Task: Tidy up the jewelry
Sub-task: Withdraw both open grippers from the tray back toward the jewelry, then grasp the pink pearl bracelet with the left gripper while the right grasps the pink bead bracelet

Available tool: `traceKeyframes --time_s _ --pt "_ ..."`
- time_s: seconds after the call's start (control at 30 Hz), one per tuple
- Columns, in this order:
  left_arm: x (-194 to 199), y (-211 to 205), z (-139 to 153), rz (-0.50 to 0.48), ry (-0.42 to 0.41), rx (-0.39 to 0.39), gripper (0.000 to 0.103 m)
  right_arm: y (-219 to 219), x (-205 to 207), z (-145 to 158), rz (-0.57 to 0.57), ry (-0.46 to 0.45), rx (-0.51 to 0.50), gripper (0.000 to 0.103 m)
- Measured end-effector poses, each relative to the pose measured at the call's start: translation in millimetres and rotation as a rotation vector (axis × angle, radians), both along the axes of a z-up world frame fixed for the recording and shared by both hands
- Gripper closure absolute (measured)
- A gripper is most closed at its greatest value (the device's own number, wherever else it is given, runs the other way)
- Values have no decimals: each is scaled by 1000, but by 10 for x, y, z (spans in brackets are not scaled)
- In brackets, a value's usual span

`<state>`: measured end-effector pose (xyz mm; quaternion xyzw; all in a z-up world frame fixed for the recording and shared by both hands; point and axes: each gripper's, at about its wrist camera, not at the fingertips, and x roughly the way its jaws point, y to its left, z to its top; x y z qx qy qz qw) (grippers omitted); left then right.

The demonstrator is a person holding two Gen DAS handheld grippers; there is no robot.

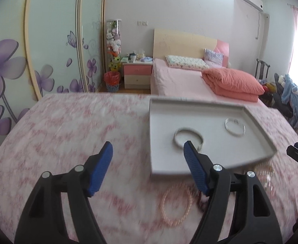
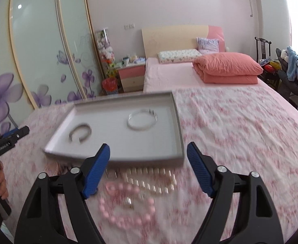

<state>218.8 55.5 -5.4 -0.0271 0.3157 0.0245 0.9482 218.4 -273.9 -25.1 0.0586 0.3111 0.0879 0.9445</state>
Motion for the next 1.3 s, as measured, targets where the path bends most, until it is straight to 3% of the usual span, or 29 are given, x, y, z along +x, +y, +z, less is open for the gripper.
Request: traceKeyframes --time_s 0.23,0.53,0.7,0.77,1.1,1.2,1.3 --pt "-226 9 -232 -39 58 21 20 10 -107 -404 23 143 -40 60" --pt "-242 -144 -396 -85 106 67 19 142 -99 -590 46 213 -100 74" --pt "-215 -213 -460 -100 126 78 19 139 -120 -623 47 225 -121 76" --pt "-201 -235 -489 -104 136 85 19 159 -144 -621 55 222 -146 87" --pt "-116 -438 -639 -152 196 156 19 115 -186 -612 30 219 -176 87" --pt "-71 -372 -646 -126 208 119 19 108 -180 -611 32 221 -163 87" --pt "-13 -283 -647 -92 228 91 31 105 -177 -609 34 221 -163 87"
